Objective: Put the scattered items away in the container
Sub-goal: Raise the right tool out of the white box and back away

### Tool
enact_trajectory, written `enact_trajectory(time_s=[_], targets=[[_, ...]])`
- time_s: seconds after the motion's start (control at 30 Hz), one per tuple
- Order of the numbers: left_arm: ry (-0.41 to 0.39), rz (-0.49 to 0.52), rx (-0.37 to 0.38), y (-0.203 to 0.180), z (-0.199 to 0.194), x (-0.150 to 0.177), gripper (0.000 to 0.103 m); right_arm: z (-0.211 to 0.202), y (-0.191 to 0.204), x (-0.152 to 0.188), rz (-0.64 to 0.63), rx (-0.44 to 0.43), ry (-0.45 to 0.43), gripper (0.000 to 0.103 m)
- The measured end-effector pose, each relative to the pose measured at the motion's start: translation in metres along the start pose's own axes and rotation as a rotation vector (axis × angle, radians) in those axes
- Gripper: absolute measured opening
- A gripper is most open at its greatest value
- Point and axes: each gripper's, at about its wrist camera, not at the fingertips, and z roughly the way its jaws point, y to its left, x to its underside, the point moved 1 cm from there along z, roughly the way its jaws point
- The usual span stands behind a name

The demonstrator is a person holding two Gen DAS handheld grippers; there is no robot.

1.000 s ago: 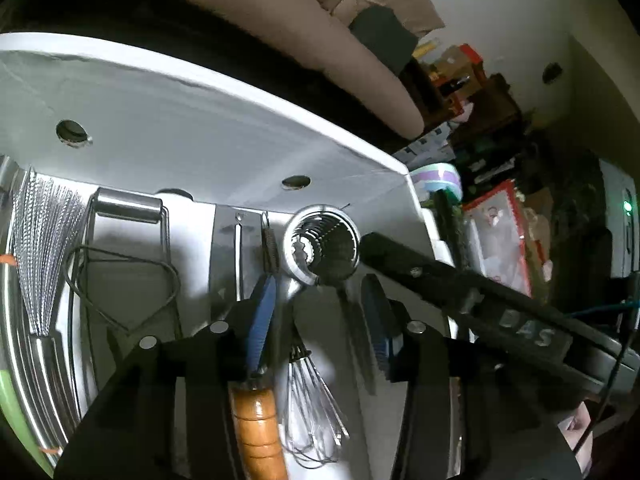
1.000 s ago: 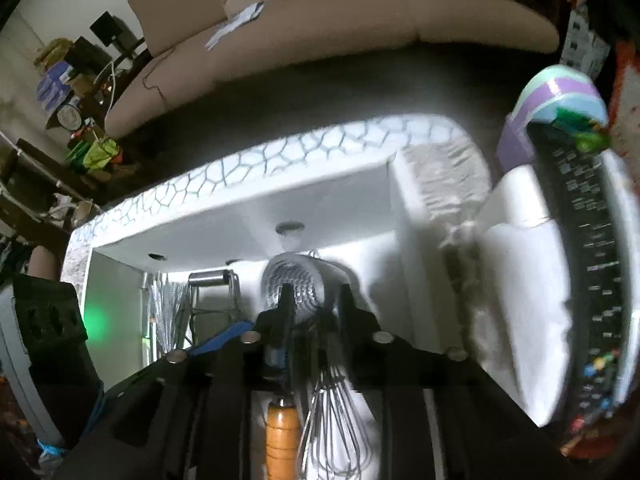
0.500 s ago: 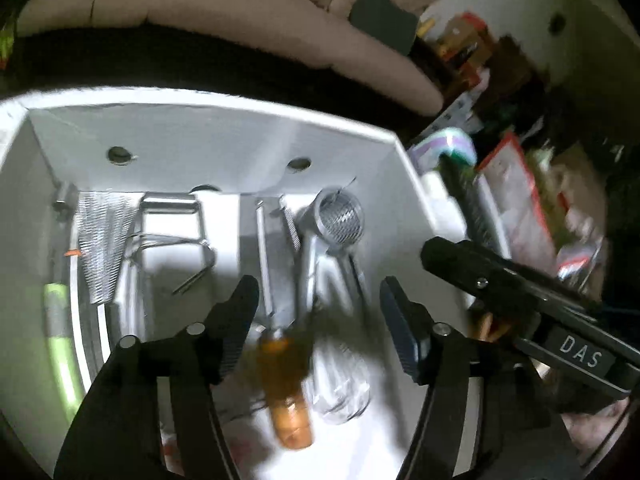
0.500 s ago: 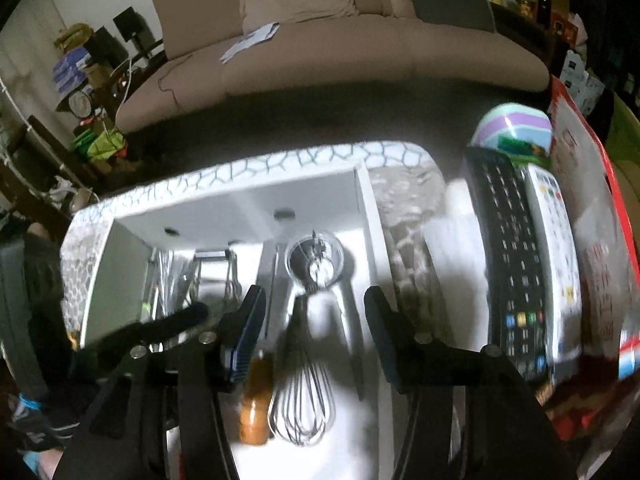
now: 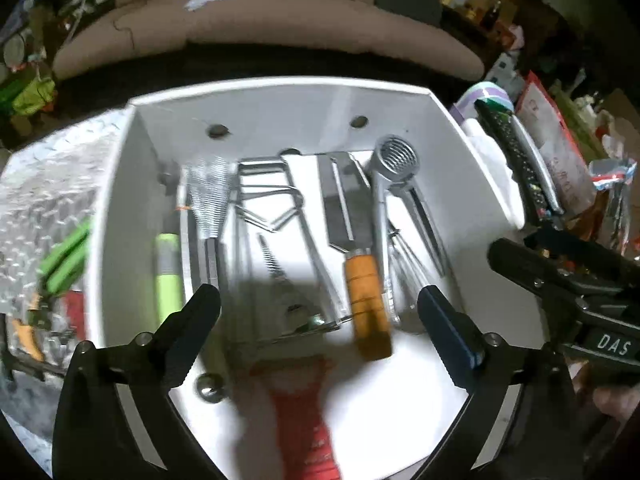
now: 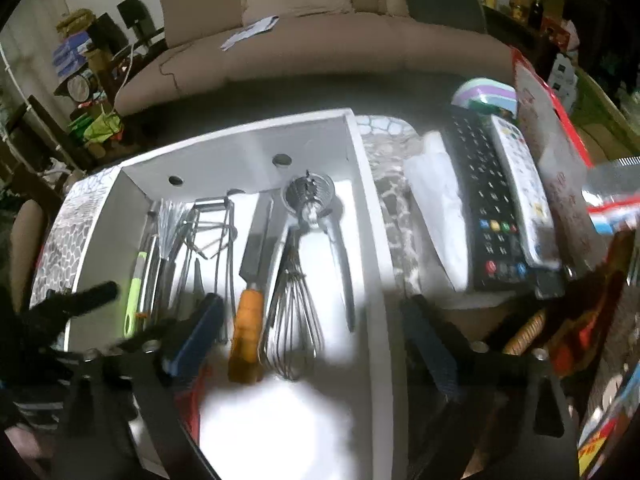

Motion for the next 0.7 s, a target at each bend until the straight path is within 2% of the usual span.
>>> enact_trajectory(time_s=[0.1, 0.27, 0.43, 0.7], targets=[[-0.016, -0.004, -0.023, 0.005, -0.014, 0.003, 0.102, -0.007, 0.003, 0.007, -0.011, 0.030, -0.009, 0.103], [-0.032, 0.005, -0.058, 0.001, -0.033, 0.008, 0.103, -0.014, 0.011, 0.019, -0.017, 0.058, -0.010, 0.103], [-0.037, 0.017, -0.090, -0.001, -0.047, 0.016, 0.103, -0.023, 0.013, 0.029, 0.009, 0.046, -0.013, 0.103], [-0.061, 0.000, -0.106, 0.003, -0.077, 0.048, 0.103, -0.056, 0.030, 0.053, -0.001, 0.068, -0.056, 0.103]])
